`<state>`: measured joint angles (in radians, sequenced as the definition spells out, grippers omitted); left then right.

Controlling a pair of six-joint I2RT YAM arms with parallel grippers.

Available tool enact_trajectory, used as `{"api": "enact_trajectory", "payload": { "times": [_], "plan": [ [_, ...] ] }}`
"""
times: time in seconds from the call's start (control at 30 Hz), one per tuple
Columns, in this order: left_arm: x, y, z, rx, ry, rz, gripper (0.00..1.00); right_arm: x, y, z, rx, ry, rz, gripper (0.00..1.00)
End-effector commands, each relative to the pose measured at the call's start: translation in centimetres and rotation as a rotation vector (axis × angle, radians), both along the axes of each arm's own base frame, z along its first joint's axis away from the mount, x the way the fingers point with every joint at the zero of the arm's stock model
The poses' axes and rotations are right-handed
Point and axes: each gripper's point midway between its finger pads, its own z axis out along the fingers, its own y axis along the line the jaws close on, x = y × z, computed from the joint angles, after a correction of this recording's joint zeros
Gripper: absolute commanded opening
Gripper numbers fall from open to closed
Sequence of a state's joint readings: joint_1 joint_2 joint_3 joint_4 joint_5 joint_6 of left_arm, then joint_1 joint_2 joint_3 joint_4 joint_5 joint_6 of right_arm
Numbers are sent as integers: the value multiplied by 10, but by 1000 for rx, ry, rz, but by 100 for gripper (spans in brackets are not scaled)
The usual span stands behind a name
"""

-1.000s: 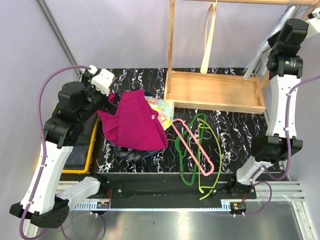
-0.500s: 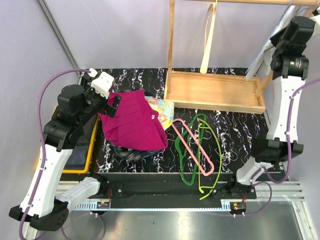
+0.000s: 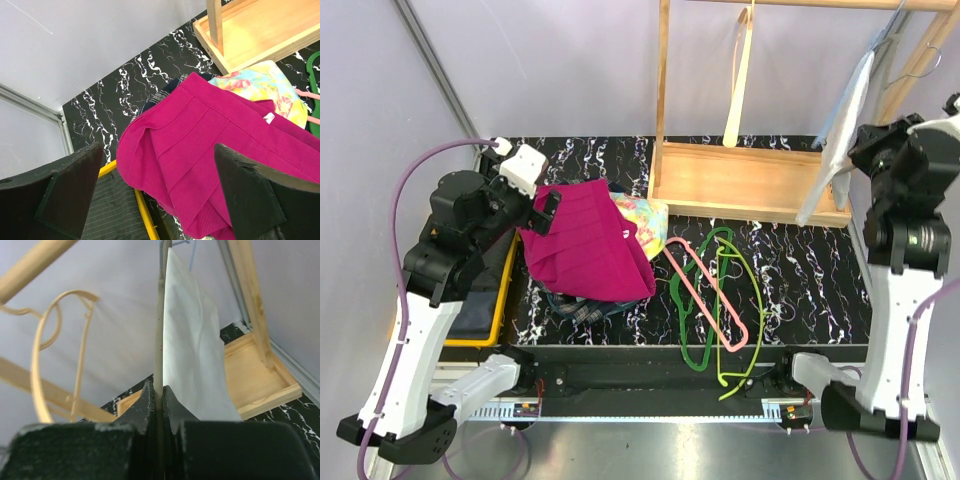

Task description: Remove the skirt from the hanger

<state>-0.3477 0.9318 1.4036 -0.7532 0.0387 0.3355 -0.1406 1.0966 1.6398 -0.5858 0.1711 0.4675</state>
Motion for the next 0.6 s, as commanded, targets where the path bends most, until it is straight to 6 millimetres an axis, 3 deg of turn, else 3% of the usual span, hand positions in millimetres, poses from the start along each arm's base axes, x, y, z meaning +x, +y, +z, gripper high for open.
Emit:
{"api": "enact_trajectory", "payload": {
  "times": [0.0, 0.1, 0.13, 0.17, 0.27, 0.37, 0.43, 0.57],
  "plan": [
    [-10, -3, 38, -60, -114, -28, 99, -48, 45, 53, -37, -212, 183, 0],
    [-16, -4, 47, -86, -129, -39, 99, -65, 92, 50, -35, -246, 432, 0],
    [-18, -6, 50, -95, -133, -49, 99, -70, 126, 36, -21, -227, 622, 0],
    [-20, -7, 57, -107, -145, -57, 99, -78, 143, 40, -25, -267, 721, 0],
    [-25, -12, 66, -138, -153, -86, 99, -111, 189, 21, 58, -247, 1008, 0],
    [-28, -15, 69, -146, -158, -107, 99, -144, 204, 11, 95, -234, 1121, 0],
    [-26, -17, 66, -141, -150, -115, 99, -167, 210, 15, 75, -248, 1177, 0],
    [-20, -21, 64, -142, -138, -121, 99, -193, 221, 28, 54, -267, 1296, 0]
  ]
}}
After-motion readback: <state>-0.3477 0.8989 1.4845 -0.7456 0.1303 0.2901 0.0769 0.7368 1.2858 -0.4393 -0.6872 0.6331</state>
